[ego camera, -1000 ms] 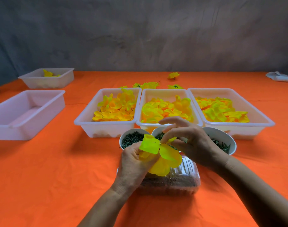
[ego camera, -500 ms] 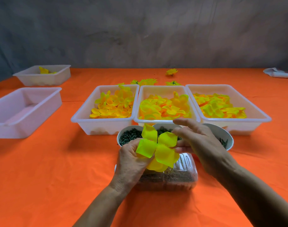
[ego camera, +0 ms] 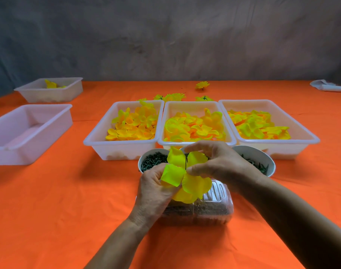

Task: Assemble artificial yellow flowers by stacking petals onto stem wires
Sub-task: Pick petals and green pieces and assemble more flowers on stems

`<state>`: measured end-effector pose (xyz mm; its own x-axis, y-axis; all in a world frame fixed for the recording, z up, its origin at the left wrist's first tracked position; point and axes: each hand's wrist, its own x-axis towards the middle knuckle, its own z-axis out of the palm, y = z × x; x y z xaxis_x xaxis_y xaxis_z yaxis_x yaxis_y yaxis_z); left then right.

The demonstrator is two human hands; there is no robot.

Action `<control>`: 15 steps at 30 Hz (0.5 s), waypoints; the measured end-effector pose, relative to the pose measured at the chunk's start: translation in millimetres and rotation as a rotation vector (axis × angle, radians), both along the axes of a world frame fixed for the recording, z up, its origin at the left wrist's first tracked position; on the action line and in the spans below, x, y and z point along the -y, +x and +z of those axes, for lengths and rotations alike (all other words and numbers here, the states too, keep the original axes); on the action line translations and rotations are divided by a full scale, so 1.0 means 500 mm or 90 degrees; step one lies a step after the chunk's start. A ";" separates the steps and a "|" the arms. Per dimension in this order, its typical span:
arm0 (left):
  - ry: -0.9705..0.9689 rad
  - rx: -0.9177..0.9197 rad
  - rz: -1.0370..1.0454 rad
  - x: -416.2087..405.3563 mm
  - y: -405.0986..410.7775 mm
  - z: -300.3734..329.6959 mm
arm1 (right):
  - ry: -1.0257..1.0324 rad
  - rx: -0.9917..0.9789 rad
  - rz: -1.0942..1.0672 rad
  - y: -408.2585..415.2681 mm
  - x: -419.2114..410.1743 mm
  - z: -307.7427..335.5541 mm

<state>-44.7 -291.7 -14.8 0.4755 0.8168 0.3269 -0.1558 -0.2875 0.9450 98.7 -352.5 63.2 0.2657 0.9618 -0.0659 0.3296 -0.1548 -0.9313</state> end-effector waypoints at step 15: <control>-0.006 -0.039 -0.004 0.007 -0.006 0.023 | -0.109 0.029 -0.015 0.003 -0.025 0.016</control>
